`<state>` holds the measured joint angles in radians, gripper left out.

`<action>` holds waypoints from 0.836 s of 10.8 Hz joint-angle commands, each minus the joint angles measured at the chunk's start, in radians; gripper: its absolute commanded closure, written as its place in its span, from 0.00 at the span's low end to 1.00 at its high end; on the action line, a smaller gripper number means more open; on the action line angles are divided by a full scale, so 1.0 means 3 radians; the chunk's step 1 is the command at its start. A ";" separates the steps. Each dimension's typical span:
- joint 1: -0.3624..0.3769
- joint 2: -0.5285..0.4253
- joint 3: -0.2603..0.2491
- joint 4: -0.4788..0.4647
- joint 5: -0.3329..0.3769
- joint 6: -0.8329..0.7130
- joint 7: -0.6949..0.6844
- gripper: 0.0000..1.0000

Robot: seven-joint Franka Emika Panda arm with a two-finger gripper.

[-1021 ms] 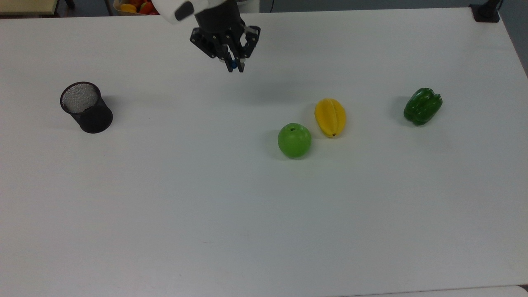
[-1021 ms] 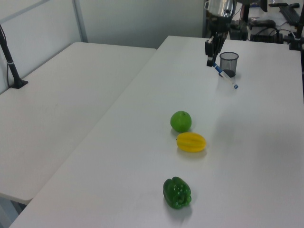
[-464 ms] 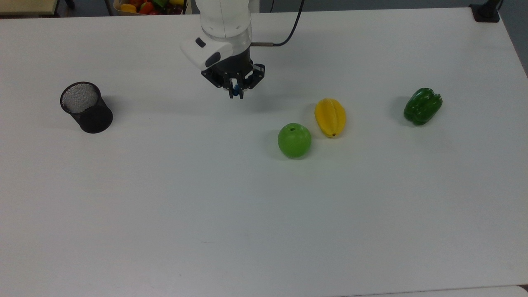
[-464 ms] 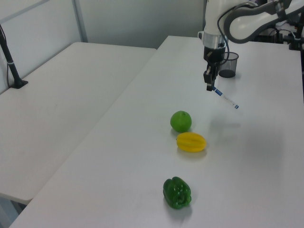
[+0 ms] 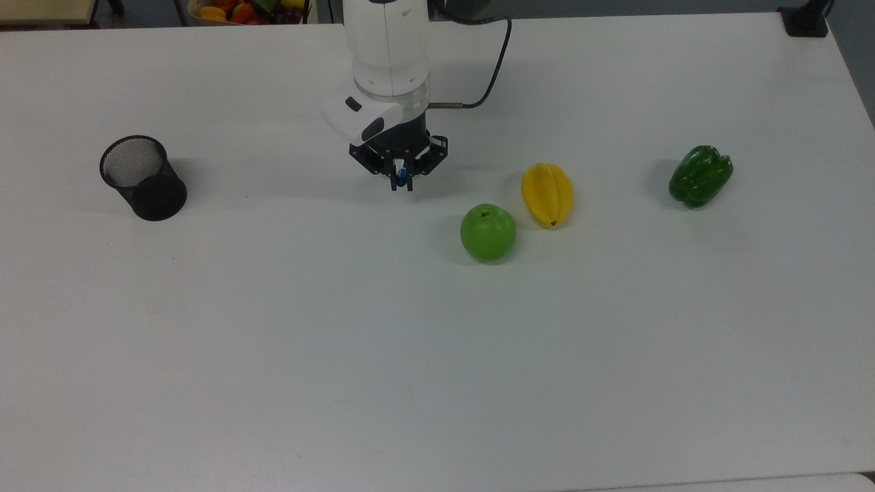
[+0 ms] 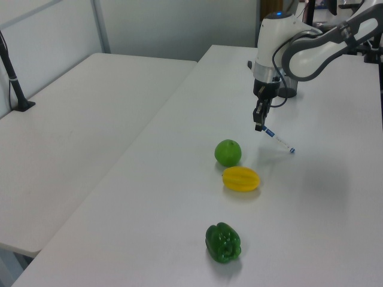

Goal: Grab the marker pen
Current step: 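Carry the marker toward the green apple and lower it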

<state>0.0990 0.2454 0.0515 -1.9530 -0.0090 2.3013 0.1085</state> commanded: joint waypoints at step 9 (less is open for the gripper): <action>0.0130 0.0194 0.0053 -0.0285 -0.0067 0.0730 0.0088 0.95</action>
<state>0.1261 0.3010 0.0670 -2.0206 -0.0092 2.4808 0.1085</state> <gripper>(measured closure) 0.815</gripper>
